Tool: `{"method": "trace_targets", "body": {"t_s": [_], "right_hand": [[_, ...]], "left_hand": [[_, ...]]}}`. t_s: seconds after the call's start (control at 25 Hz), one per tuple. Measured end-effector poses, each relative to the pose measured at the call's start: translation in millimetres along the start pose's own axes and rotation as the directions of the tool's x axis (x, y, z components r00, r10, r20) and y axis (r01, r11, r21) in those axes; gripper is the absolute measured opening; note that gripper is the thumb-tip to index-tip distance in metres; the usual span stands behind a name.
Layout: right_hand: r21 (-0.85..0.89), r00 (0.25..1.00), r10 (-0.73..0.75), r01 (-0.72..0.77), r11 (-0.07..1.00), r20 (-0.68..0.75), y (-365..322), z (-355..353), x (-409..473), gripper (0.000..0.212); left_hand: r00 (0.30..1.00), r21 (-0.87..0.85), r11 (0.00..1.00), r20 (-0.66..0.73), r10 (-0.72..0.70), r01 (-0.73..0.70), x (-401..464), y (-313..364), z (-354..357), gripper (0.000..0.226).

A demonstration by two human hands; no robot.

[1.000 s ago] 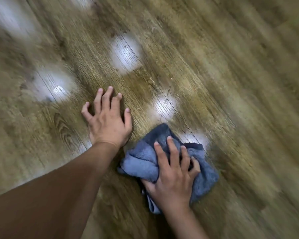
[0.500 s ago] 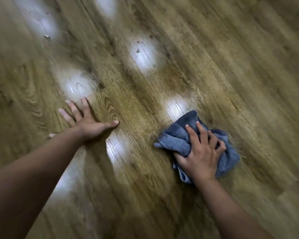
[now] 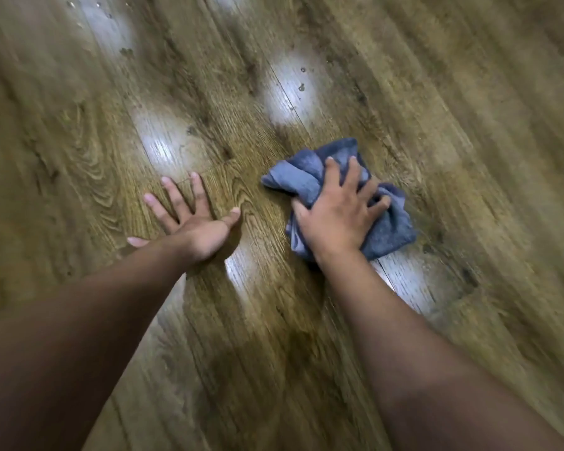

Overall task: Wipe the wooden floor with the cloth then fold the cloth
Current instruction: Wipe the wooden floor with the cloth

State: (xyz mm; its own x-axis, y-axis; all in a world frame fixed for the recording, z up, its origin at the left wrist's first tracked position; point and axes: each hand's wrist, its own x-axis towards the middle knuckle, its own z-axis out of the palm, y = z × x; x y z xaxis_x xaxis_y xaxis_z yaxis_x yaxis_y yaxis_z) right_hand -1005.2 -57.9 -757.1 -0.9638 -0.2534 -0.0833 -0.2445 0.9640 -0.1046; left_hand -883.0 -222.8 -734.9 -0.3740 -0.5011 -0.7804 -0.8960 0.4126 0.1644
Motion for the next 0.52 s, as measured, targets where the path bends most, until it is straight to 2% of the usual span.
{"method": "trace_targets", "body": {"t_s": [0.08, 0.2, 0.32, 0.4, 0.52], "right_hand": [[0.005, 0.994, -0.100, 0.099, 0.995, 0.034, -7, -1, -9, 0.092], [-0.040, 0.933, -0.357, 0.360, 0.932, 0.051, 14, -6, -69, 0.097], [-0.078, 0.854, -0.516, 0.520, 0.851, 0.064, 62, -7, -129, 0.099], [-0.082, 0.835, -0.549, 0.551, 0.830, 0.048, 97, -8, -134, 0.098], [-0.093, 0.903, -0.427, 0.430, 0.898, 0.048, 121, -14, -105, 0.095]], "left_hand": [[1.000, -0.020, 1.000, -0.023, 0.000, 0.000, 5, 1, 1, 0.090], [0.999, 0.003, 1.000, -0.044, 0.015, -0.015, 8, 0, 3, 0.088], [0.999, 0.039, 0.999, -0.036, 0.022, -0.020, 4, -5, 3, 0.088], [0.999, 0.044, 0.998, -0.019, 0.033, -0.032, 3, -6, 1, 0.088], [0.999, 0.043, 0.998, 0.001, 0.043, -0.043, 2, -6, 0, 0.088]]}}
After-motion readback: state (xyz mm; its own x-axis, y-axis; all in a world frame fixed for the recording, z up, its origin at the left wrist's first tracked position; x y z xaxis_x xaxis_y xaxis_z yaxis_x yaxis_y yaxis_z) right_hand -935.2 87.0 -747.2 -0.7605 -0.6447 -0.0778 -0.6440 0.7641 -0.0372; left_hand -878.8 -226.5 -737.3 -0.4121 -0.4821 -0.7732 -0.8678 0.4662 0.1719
